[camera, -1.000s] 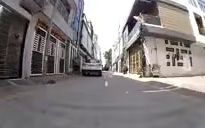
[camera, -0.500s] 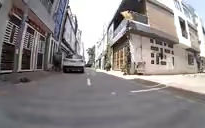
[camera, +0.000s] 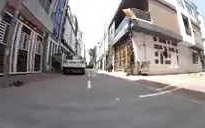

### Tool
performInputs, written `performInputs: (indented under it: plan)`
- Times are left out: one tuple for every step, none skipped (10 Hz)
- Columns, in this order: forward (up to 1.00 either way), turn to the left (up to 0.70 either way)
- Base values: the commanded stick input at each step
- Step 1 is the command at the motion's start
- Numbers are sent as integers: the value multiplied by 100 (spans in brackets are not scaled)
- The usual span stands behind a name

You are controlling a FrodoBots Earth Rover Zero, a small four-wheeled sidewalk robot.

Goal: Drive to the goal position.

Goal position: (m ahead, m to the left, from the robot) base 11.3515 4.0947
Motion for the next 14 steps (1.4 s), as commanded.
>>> performInputs:
  plan:
    - [100,1]
    - [100,1]
    - [100,1]
    - [100,1]
    - [100,1]
    - [100,1]
    - [100,1]
    - [100,-1]
    - [100,-37]
    - [100,-39]
    - [100,-39]
    - [100,-39]
    - [100,-12]
    - [100,1]
